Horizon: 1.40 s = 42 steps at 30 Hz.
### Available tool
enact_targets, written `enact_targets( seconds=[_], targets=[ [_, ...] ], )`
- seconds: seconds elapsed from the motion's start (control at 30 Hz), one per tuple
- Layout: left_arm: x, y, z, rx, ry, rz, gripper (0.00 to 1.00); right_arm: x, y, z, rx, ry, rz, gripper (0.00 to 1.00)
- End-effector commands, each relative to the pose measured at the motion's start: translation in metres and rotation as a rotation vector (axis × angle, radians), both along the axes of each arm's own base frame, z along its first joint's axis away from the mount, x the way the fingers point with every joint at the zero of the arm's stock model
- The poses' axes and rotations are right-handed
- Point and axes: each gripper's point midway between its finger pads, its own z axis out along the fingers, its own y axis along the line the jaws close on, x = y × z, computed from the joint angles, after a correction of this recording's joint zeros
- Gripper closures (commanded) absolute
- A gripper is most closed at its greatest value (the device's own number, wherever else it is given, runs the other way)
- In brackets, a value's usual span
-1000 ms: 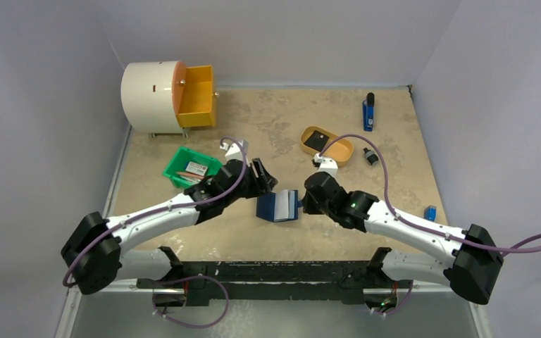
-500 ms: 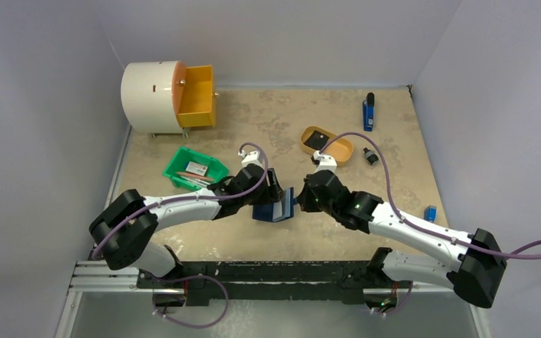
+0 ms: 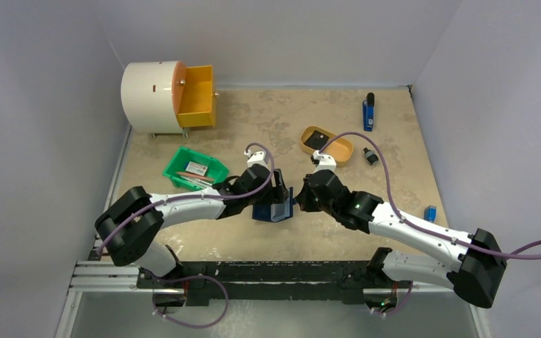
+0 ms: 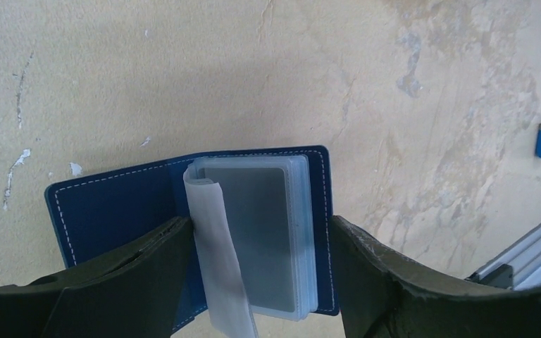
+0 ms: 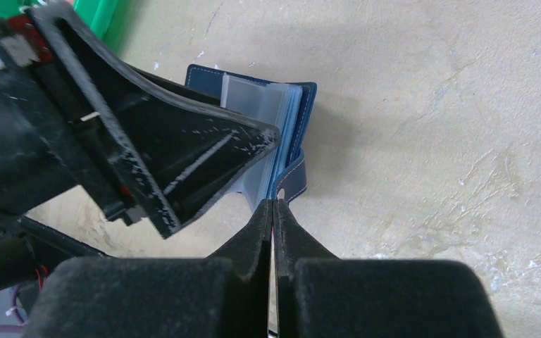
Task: Put the credit cards into the card holder
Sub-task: Open the card holder at the center of the board.
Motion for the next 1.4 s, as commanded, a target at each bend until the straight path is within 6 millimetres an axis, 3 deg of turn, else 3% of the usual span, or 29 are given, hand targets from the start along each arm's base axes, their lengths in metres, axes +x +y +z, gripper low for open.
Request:
enact_targets(
  seconds=[0.0,0.17,0.7,1.17,1.37],
  targets=[
    [0.006,-0.013,0.009,0.020,-0.053,-0.027,0.30,0.007,0.009,0.024,0.056,-0.052,0.008,1.00],
    [0.005,-0.013,0.003,0.065,-0.056,-0.028,0.30,0.007,0.008,0.025,0.057,-0.054,0.007,1.00],
    [0.007,0.002,-0.001,0.109,-0.071,0.024,0.44,0.006,0.005,0.023,0.054,-0.051,-0.001,1.00],
    [0.008,0.031,0.005,0.206,-0.103,0.083,0.48,0.005,0.003,0.020,0.051,-0.046,-0.006,1.00],
    [0.007,0.029,0.001,0.200,-0.094,0.073,0.64,0.003,0.002,0.015,0.045,-0.037,-0.006,1.00]
  ],
)
